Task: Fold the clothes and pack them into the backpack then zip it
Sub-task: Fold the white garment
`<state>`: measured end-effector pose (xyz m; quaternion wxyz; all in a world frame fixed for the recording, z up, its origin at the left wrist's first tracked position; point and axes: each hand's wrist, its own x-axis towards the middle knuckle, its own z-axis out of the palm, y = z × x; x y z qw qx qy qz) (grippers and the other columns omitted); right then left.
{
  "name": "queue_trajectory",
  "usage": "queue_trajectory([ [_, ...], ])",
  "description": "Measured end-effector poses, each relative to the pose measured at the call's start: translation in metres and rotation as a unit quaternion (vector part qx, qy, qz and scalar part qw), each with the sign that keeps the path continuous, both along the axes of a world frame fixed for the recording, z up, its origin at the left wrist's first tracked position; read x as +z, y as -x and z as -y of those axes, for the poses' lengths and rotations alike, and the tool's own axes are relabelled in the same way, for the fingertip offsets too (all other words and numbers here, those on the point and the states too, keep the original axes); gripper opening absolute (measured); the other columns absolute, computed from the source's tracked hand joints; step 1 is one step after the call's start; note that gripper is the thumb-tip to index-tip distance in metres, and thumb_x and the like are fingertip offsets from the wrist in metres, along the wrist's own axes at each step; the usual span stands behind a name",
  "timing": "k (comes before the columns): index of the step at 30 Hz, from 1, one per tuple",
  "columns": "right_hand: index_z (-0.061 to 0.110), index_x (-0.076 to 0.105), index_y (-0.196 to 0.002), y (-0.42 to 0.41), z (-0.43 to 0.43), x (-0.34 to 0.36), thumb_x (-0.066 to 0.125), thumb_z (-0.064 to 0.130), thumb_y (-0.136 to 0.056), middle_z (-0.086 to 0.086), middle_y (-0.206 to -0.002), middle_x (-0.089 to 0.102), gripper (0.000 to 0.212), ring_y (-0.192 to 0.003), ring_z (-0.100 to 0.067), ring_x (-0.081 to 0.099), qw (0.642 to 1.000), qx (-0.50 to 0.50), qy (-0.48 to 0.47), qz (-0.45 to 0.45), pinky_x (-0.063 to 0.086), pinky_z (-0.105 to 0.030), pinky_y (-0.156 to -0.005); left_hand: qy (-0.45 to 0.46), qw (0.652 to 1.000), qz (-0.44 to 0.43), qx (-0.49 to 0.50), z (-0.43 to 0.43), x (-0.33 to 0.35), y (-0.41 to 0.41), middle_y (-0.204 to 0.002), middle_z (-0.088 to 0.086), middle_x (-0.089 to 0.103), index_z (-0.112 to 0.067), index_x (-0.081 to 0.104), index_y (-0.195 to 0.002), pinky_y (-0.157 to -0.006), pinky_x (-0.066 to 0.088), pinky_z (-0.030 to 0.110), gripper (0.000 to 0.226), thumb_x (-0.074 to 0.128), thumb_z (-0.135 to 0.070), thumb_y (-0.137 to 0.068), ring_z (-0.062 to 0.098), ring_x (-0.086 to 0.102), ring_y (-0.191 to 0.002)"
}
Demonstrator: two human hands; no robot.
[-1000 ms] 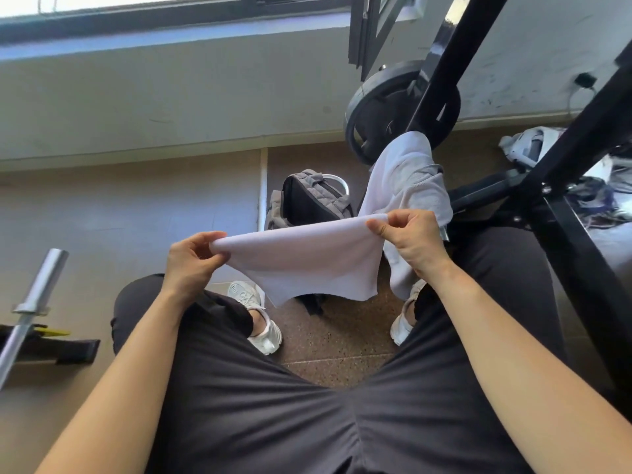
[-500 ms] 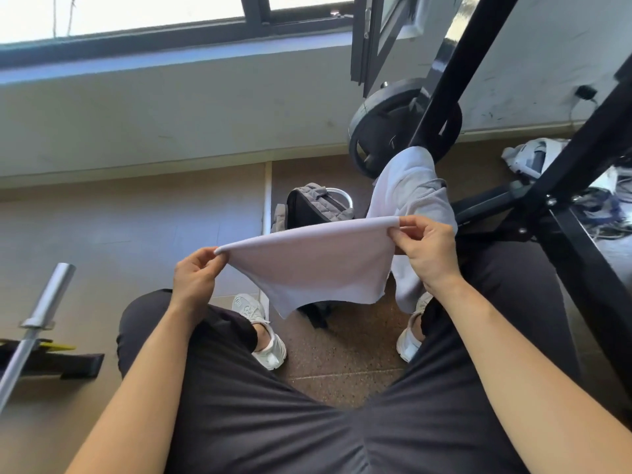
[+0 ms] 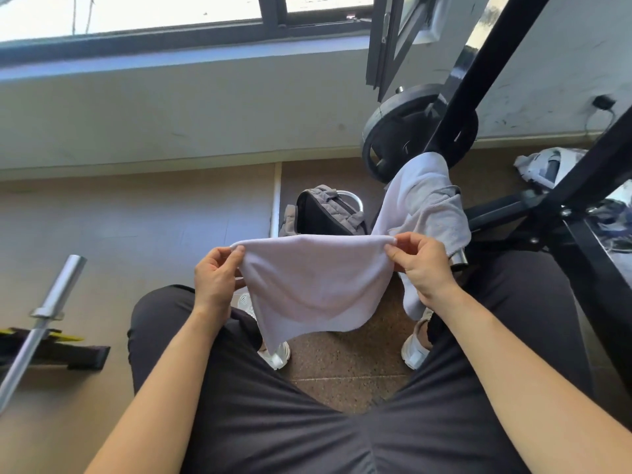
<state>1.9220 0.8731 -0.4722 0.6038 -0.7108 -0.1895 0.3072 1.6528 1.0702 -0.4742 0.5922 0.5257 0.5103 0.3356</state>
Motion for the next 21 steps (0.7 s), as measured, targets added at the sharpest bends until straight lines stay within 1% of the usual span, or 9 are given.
queue_trajectory([
  [2,0.019,0.069,-0.083,0.004,-0.002,-0.003,0.076,0.015,-0.089,-0.004,-0.079,0.069,0.01,-0.076,-0.018,0.064,0.996,-0.034,0.018,0.082,0.059,-0.044,-0.075,0.007,0.999,0.0,-0.035,0.011,0.005,-0.006,-0.08,0.006,0.063,-0.014,0.059,-0.083,-0.056,0.058,0.03,0.018,0.067,-0.021,-0.098,0.019,0.065,-0.069],
  [3,0.017,0.068,-0.082,0.009,-0.003,-0.003,0.077,0.02,-0.088,-0.004,-0.079,0.069,0.01,-0.075,-0.018,0.065,0.993,-0.04,0.023,0.111,0.059,-0.043,-0.074,0.014,0.998,0.001,-0.06,0.017,0.008,-0.009,-0.079,0.006,0.063,-0.014,0.058,-0.082,-0.058,0.059,0.032,0.019,0.069,-0.019,-0.096,0.02,0.066,-0.068],
  [5,0.015,0.066,-0.08,0.022,-0.006,-0.001,0.078,0.024,-0.087,-0.002,-0.076,0.068,0.016,-0.071,-0.016,0.063,0.988,-0.025,0.032,0.149,0.058,-0.037,-0.069,0.027,0.994,0.003,-0.109,0.03,0.012,-0.019,-0.076,0.006,0.064,-0.013,0.056,-0.079,-0.062,0.061,0.036,0.021,0.071,-0.015,-0.093,0.021,0.068,-0.067],
  [7,0.021,0.065,-0.078,0.037,-0.009,0.002,0.079,0.023,-0.086,0.002,-0.073,0.067,0.016,-0.067,-0.012,0.061,0.987,0.015,0.029,0.157,0.053,-0.025,-0.066,0.037,0.988,0.0,-0.151,0.042,0.015,-0.029,-0.071,0.003,0.064,-0.012,0.056,-0.075,-0.062,0.061,0.036,0.024,0.072,-0.012,-0.092,0.021,0.069,-0.066],
  [9,0.025,0.067,-0.079,0.049,-0.009,0.004,0.079,0.023,-0.086,0.006,-0.072,0.069,0.014,-0.067,-0.008,0.064,0.985,0.066,0.026,0.159,0.053,-0.02,-0.065,0.044,0.982,0.001,-0.185,0.054,0.018,-0.04,-0.07,0.005,0.066,-0.011,0.058,-0.074,-0.062,0.061,0.034,0.023,0.073,-0.01,-0.091,0.021,0.07,-0.066],
  [10,0.025,0.069,-0.08,0.053,-0.01,0.004,0.079,0.023,-0.086,0.006,-0.073,0.07,0.012,-0.068,-0.007,0.066,0.984,0.086,0.022,0.157,0.054,-0.019,-0.066,0.046,0.979,0.005,-0.2,0.06,0.019,-0.044,-0.071,0.007,0.068,-0.01,0.059,-0.075,-0.065,0.062,0.036,0.022,0.074,-0.01,-0.09,0.022,0.072,-0.068],
  [12,0.017,0.074,-0.085,0.06,-0.01,0.003,0.08,0.021,-0.086,0.005,-0.076,0.073,0.006,-0.072,-0.008,0.069,0.98,0.121,0.011,0.157,0.055,-0.018,-0.068,0.044,0.974,0.015,-0.223,0.071,0.018,-0.05,-0.075,0.01,0.071,-0.009,0.064,-0.077,-0.073,0.064,0.04,0.018,0.075,-0.011,-0.09,0.026,0.073,-0.074],
  [16,0.01,0.078,-0.092,0.067,-0.01,0.004,0.08,0.015,-0.085,0.001,-0.083,0.077,0.009,-0.077,-0.009,0.074,0.974,0.166,-0.001,0.153,0.058,-0.019,-0.072,0.029,0.966,0.016,-0.257,0.083,0.015,-0.053,-0.081,0.012,0.074,-0.005,0.069,-0.083,-0.077,0.063,0.035,0.016,0.078,-0.017,-0.088,0.024,0.074,-0.079],
  [21,0.013,0.079,-0.098,0.065,-0.008,0.006,0.08,0.016,-0.086,0.004,-0.087,0.078,0.013,-0.083,-0.007,0.075,0.965,0.223,0.022,0.137,0.06,-0.022,-0.077,0.029,0.96,0.016,-0.277,0.084,0.008,-0.046,-0.078,0.005,0.074,-0.022,0.075,-0.073,-0.083,0.062,0.041,0.013,0.082,-0.025,-0.083,0.02,0.072,-0.079],
])
